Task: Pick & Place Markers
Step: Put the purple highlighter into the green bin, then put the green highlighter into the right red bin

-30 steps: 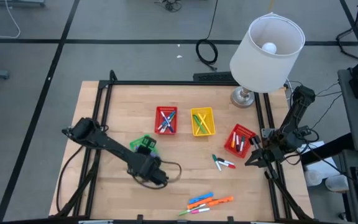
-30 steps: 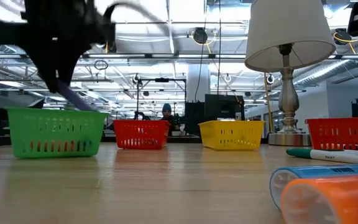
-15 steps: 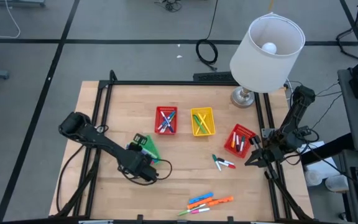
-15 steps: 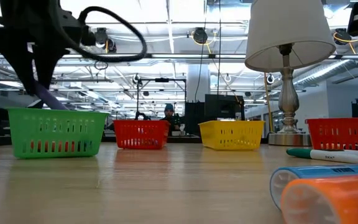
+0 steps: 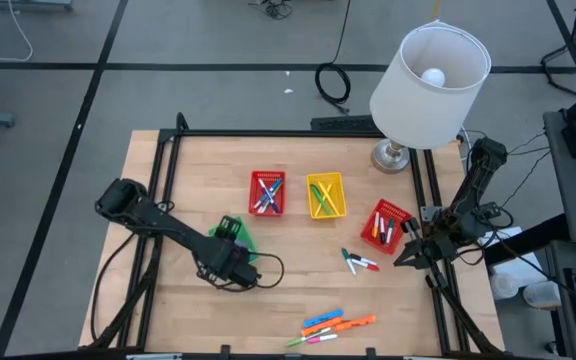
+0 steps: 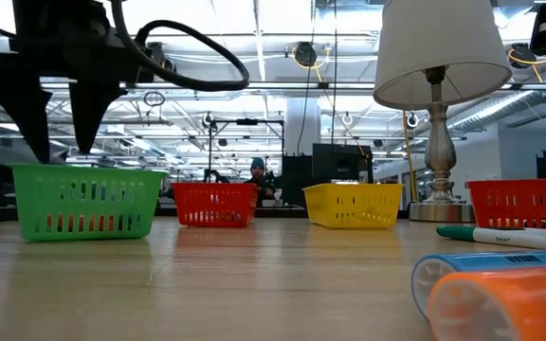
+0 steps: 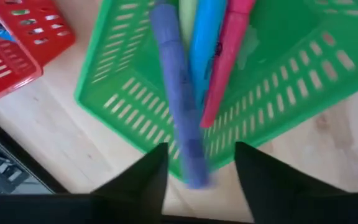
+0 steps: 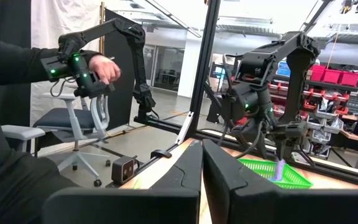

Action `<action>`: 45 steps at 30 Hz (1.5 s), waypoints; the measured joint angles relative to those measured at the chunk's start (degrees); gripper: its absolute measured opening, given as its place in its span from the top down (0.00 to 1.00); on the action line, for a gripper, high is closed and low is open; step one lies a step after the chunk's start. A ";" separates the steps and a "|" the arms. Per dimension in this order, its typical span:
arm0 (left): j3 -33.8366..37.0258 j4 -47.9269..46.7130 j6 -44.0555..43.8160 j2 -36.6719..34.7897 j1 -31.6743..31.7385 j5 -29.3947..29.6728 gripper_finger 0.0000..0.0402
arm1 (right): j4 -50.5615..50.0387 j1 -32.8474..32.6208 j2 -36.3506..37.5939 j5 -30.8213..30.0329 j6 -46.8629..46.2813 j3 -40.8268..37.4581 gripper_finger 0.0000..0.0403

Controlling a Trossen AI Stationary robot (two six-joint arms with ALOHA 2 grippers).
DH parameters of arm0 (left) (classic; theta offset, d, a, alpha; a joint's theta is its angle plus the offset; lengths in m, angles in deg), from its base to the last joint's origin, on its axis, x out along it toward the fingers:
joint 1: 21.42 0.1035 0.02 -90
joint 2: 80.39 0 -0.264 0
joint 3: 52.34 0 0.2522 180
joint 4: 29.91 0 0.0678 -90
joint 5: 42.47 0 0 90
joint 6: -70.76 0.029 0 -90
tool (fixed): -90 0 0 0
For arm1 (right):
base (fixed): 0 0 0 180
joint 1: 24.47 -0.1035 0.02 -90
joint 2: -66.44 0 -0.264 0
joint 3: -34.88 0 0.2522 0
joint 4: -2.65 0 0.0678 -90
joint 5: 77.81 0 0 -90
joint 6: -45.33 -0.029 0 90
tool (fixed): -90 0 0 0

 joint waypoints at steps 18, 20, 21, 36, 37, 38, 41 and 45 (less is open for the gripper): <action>-15.11 5.23 -9.22 -13.13 -1.66 17.86 0.74 | 0.00 0.00 0.00 0.07 -0.09 0.00 1.00; -12.50 15.10 -9.58 -19.69 -1.91 21.82 0.82 | 0.00 0.02 0.02 0.07 -0.15 0.01 1.00; -10.22 20.66 -10.40 -23.19 -1.87 23.85 0.86 | 0.00 0.00 0.00 0.08 -0.23 0.00 1.00; 48.53 120.41 8.56 -45.07 7.85 5.21 0.99 | 1.27 0.00 0.02 0.15 0.63 0.02 1.00; 49.55 119.09 8.82 -48.02 7.83 6.46 0.99 | 1.69 0.00 0.00 0.54 1.23 0.00 1.00; 50.44 116.30 9.13 -51.59 7.65 7.76 0.99 | 2.07 0.00 0.02 1.38 1.72 0.01 1.00; 50.73 101.18 8.54 -63.29 6.50 12.43 0.99 | 2.17 -0.03 0.00 3.02 3.36 0.00 1.00; 49.99 86.46 7.74 -74.71 5.96 15.07 1.00 | 2.18 -0.04 0.02 3.11 5.42 0.01 1.00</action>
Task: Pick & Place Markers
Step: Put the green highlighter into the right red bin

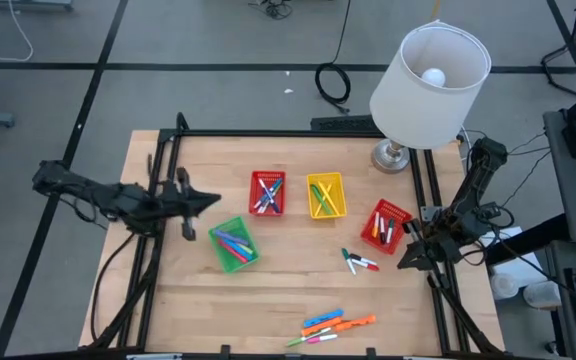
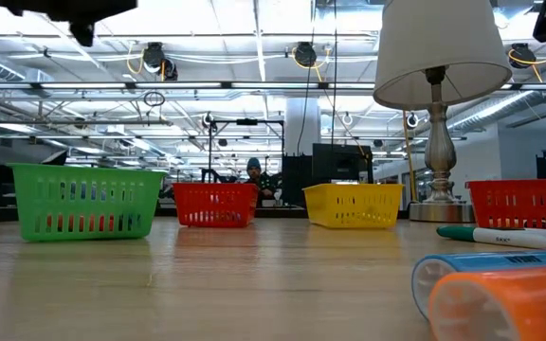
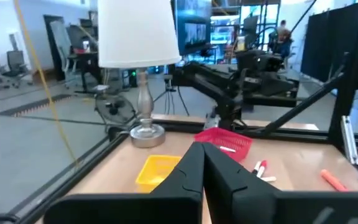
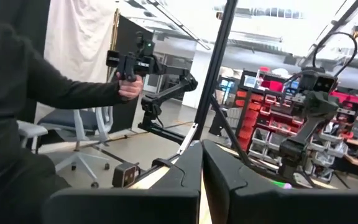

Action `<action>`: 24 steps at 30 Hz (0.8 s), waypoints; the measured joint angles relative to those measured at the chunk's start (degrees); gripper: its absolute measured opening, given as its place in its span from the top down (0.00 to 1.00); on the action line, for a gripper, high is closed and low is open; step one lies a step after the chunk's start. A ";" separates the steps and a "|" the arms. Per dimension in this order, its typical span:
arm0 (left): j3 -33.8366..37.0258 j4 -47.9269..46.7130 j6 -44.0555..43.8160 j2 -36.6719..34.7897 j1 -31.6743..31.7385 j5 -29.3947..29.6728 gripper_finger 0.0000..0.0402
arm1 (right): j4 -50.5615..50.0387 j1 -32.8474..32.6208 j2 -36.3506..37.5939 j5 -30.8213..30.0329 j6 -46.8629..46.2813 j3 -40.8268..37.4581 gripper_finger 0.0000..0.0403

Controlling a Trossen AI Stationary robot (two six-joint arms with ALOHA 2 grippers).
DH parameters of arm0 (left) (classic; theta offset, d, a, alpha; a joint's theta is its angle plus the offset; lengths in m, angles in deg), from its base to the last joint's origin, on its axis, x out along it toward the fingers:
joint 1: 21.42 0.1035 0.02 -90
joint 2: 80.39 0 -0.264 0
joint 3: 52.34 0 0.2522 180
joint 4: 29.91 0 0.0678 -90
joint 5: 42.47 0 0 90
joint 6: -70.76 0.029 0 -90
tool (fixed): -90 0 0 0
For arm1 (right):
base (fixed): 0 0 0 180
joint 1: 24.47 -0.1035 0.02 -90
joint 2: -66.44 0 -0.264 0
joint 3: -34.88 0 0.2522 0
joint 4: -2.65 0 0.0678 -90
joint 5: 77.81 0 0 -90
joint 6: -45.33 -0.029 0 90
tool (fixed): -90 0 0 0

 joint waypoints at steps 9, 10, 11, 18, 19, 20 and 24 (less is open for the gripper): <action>8.15 -5.42 3.70 -10.92 1.11 1.20 1.00 | -0.76 0.02 0.00 2.86 4.89 0.01 1.00; 9.70 -4.00 4.07 -11.95 1.48 1.12 1.00 | -0.98 0.00 -0.02 4.03 5.12 0.01 1.00; 11.48 -3.04 4.49 -12.98 1.77 1.11 1.00 | -0.98 0.00 -0.04 5.51 5.68 0.01 1.00; 23.36 18.39 10.42 -15.33 2.27 2.12 1.00 | 2.74 0.04 -0.01 10.45 12.90 -0.01 1.00; 23.20 17.54 10.49 -15.11 2.28 2.49 1.00 | 3.79 0.12 -0.03 10.39 13.32 0.00 1.00; 22.80 17.36 10.26 -14.64 2.28 2.73 1.00 | 4.83 0.25 -0.03 10.41 13.66 -0.01 1.00; 22.75 17.37 10.17 -12.85 1.75 1.02 1.00 | 7.52 1.16 -0.04 10.26 12.78 -0.01 1.00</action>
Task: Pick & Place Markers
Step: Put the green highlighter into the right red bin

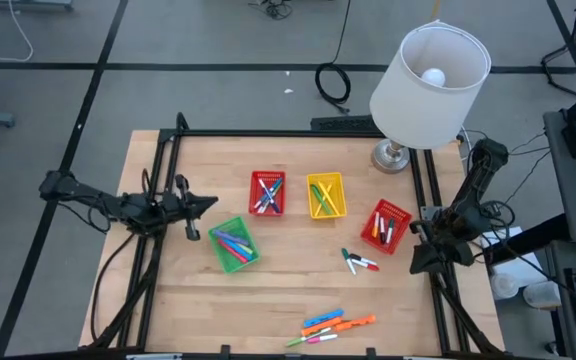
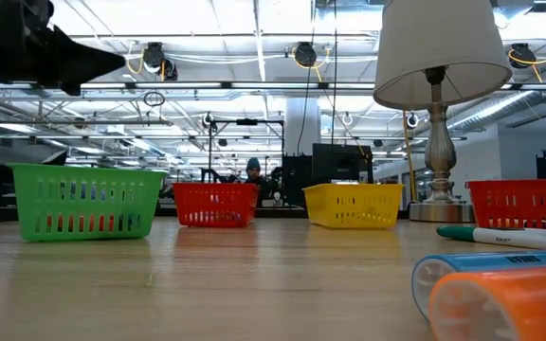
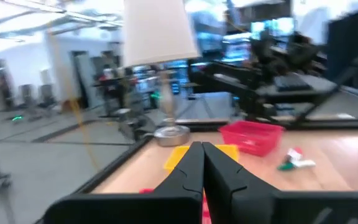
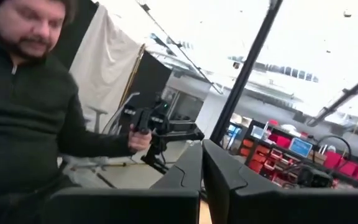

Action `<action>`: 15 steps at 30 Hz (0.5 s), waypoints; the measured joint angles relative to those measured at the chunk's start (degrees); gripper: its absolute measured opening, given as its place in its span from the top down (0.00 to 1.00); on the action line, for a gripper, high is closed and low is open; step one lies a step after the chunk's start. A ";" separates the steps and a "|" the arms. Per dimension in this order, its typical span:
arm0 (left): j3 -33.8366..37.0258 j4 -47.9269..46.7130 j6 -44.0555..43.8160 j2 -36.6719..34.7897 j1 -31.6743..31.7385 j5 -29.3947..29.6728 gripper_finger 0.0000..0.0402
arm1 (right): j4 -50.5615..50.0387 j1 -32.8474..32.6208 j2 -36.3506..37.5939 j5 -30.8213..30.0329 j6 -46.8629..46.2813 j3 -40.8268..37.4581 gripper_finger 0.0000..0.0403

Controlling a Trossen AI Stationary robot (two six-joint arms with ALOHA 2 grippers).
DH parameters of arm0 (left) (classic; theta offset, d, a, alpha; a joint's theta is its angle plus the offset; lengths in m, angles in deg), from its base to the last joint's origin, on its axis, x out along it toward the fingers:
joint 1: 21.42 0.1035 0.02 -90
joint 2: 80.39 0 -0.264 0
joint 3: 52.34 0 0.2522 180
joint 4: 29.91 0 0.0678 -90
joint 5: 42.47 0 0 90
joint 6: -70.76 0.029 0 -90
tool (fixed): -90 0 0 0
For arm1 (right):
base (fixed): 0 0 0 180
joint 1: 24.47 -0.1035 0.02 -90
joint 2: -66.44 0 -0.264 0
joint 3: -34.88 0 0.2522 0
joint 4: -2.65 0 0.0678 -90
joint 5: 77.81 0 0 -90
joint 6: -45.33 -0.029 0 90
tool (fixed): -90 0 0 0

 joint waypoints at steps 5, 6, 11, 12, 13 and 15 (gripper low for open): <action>-0.14 -0.18 2.35 1.16 -1.09 -3.04 1.00 | 0.21 1.74 -0.42 -3.11 -4.51 0.00 1.00; -0.34 -1.30 1.66 1.16 -1.37 -4.53 1.00 | 0.26 2.13 -0.61 -6.35 -4.55 0.00 1.00; -0.33 -10.11 0.36 1.22 -3.14 -10.11 1.00 | 0.12 3.66 -1.41 -21.85 -11.78 0.00 1.00; -0.33 -10.76 0.50 1.22 -3.53 -10.15 1.00 | -0.56 3.81 -1.74 -22.31 -12.90 0.00 1.00; -0.33 -11.16 0.60 1.22 -3.76 -10.20 1.00 | -1.09 3.81 -2.08 -22.30 -13.92 0.00 1.00; -0.33 -10.80 1.88 1.22 -4.11 -10.07 1.00 | -2.05 3.80 -3.08 -22.23 -15.56 0.00 1.00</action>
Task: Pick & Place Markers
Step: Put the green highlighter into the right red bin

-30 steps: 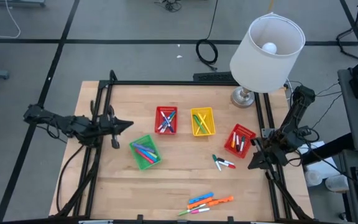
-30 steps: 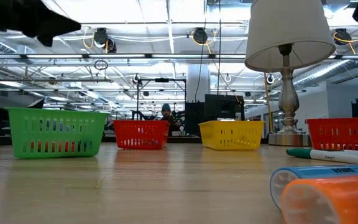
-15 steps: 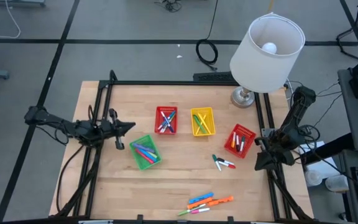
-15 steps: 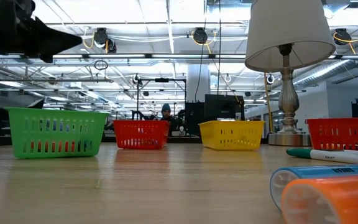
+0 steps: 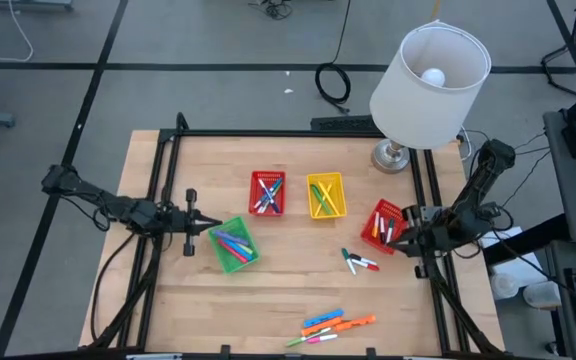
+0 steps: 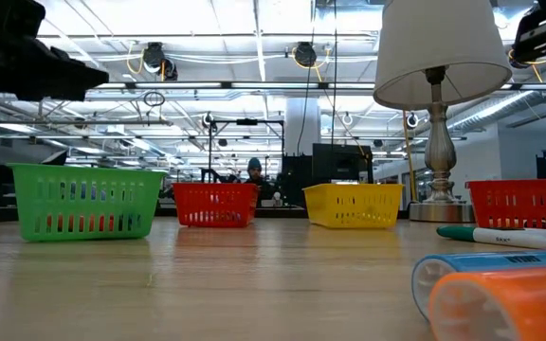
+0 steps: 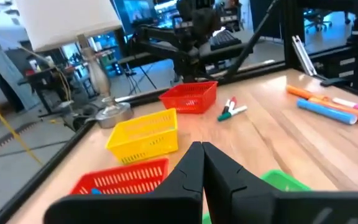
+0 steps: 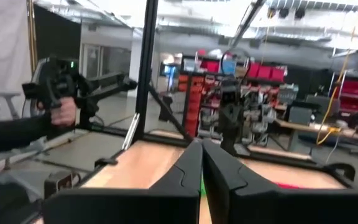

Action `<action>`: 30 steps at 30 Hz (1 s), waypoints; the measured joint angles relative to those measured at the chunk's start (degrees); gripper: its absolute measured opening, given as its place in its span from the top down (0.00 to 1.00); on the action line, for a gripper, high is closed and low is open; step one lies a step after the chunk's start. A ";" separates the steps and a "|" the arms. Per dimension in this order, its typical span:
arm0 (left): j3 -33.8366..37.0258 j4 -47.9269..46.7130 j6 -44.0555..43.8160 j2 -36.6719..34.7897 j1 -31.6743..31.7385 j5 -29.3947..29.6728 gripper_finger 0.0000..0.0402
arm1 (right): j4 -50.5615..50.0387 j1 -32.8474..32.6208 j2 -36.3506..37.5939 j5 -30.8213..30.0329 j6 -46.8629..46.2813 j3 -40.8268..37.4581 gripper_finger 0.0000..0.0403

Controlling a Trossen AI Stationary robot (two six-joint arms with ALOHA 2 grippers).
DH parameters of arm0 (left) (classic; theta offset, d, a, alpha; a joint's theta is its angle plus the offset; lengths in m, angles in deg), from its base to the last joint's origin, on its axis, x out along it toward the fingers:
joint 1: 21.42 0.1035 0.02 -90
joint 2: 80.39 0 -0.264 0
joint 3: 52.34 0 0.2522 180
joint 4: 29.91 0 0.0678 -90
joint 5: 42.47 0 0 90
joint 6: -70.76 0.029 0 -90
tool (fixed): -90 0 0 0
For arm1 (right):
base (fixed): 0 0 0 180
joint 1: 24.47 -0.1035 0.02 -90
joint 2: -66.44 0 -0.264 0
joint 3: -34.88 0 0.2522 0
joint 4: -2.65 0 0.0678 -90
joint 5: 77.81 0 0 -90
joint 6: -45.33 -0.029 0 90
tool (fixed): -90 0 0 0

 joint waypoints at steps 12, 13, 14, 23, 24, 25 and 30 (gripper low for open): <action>0.00 6.21 7.34 0.00 -0.10 0.08 0.97 | -0.83 0.00 -3.76 -0.06 -0.71 0.00 1.00; 0.00 6.86 8.10 0.00 -0.10 0.09 0.96 | -0.82 0.00 -3.76 -0.06 -0.67 0.00 1.00; 0.00 7.25 8.66 -0.01 -0.10 0.08 0.95 | -0.84 0.00 -3.78 -0.06 -0.70 0.00 1.00; 0.00 9.44 9.34 0.00 -0.10 0.09 0.91 | -0.72 0.00 -5.30 -1.14 -4.25 0.00 1.00; 0.00 9.96 9.34 -0.01 -0.10 0.09 0.91 | -0.24 0.00 -5.69 -2.03 -4.32 0.00 1.00; 0.00 10.37 9.33 -0.02 -0.10 0.09 0.91 | 0.65 0.00 -6.10 -2.90 -4.32 0.00 1.00; 0.00 11.62 9.33 -0.01 -0.10 0.10 0.91 | 0.38 0.00 -9.31 -3.30 -4.29 2.55 1.00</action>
